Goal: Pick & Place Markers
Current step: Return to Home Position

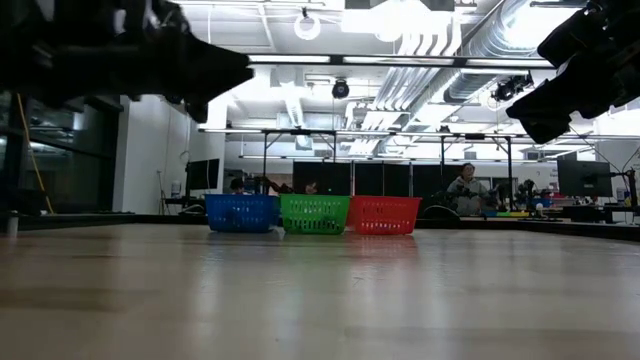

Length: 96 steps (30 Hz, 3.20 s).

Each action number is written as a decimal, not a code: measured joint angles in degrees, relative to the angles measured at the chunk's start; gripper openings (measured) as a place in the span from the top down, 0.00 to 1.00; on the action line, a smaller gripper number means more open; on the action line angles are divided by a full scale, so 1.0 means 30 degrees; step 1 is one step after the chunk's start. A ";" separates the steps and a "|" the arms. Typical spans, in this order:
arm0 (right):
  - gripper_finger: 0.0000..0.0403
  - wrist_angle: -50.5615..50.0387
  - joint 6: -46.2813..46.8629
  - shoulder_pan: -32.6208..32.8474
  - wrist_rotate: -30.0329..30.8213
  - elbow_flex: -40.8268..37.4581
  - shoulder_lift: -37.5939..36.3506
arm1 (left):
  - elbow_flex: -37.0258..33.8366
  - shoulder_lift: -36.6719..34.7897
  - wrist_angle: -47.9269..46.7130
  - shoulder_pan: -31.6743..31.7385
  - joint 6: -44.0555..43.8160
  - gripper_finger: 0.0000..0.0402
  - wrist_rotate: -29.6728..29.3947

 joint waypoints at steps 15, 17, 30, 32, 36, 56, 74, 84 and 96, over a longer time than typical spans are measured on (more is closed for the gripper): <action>0.87 0.0000 0.0000 -0.0007 0.0000 0.0000 0.0000 | -0.3807 -0.5161 -0.0682 -0.0007 0.0214 0.74 0.0083; 0.87 -0.0001 -0.0001 -0.0004 0.0000 0.0000 -0.0001 | -0.3811 -0.5688 -0.1690 0.0000 0.0765 0.74 0.0420; 0.87 -0.0007 0.0000 -0.0007 -0.0001 0.0000 0.0000 | -0.3847 -1.3940 -1.1481 -0.0007 0.2229 0.74 0.0838; 0.87 -0.0007 0.0000 -0.0007 -0.0004 0.0000 0.0000 | -0.3847 -1.5718 -1.3798 -0.0007 0.2200 0.74 0.0838; 0.87 -0.0002 -0.0001 -0.0002 -0.0001 0.0000 0.0000 | -0.3857 -1.9435 -1.8518 -0.0007 0.2091 0.74 0.0836; 0.88 -0.0036 -0.0001 -0.0001 -0.0014 -0.0015 0.0270 | -0.3876 -2.4066 -2.2739 -0.0007 0.2084 0.74 0.1399; 0.88 -0.0018 0.0000 -0.0007 -0.0007 -0.0015 0.0270 | -0.3876 -2.4065 -2.2746 -0.0007 0.2084 0.74 0.1384; 0.88 -0.0015 -0.0007 -0.0007 -0.0007 -0.0015 0.0270 | -0.3876 -2.4065 -2.2746 -0.0007 0.2084 0.74 0.1377; 0.87 -0.0015 -0.0005 -0.0007 0.0000 -0.0015 0.0270 | -0.3876 -2.4062 -2.2746 -0.0007 0.2081 0.74 0.1365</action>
